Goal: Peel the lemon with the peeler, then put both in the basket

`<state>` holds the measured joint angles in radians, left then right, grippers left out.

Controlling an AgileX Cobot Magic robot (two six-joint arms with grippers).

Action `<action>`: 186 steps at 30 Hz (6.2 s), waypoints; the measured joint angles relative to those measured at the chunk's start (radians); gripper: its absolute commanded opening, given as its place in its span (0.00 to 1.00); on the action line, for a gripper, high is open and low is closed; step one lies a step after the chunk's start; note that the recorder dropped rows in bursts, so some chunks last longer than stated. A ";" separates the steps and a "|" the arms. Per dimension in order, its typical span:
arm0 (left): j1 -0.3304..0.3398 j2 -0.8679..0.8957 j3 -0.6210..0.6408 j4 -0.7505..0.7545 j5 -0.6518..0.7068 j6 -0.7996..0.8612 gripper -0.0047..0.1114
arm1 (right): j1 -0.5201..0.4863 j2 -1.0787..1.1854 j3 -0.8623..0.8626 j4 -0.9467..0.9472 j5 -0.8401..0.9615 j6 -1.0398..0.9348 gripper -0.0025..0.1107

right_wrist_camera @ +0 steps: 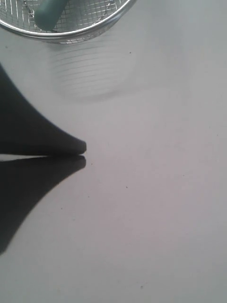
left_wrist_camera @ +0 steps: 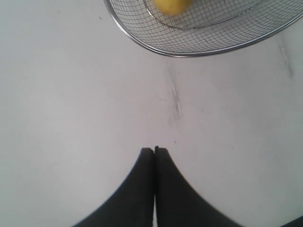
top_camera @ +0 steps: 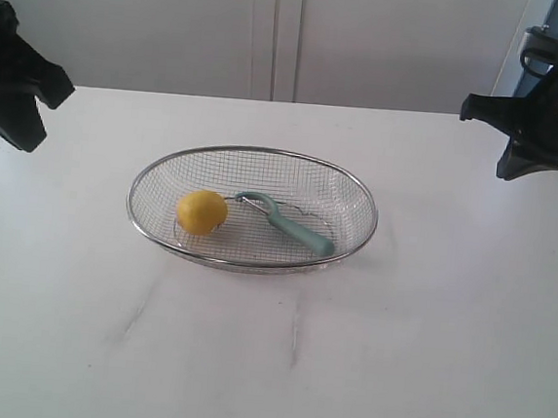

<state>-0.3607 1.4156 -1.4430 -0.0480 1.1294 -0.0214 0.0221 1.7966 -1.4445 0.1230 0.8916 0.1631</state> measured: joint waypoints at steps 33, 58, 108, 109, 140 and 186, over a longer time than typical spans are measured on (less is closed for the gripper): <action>0.227 -0.443 0.369 0.014 -0.139 0.000 0.04 | 0.000 0.000 0.000 0.000 -0.002 0.000 0.02; 0.282 -0.823 0.644 0.048 -0.248 0.000 0.04 | 0.000 0.000 0.000 0.000 -0.002 0.000 0.02; 0.395 -1.411 1.414 0.081 -0.742 0.002 0.04 | 0.000 0.000 0.000 0.002 -0.015 0.000 0.02; 0.395 -1.411 1.422 0.081 -0.749 0.002 0.04 | 0.000 0.000 0.000 0.002 -0.015 0.000 0.02; 0.395 -1.411 1.433 0.090 -0.791 0.002 0.04 | 0.000 0.000 0.000 0.002 -0.033 0.000 0.02; 0.395 -1.411 1.433 0.090 -0.793 0.002 0.04 | 0.000 -0.242 0.000 0.006 -0.053 0.000 0.02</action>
<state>0.0347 0.0049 -0.0102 0.0416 0.3366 -0.0196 0.0221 1.5542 -1.4445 0.1290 0.8387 0.1631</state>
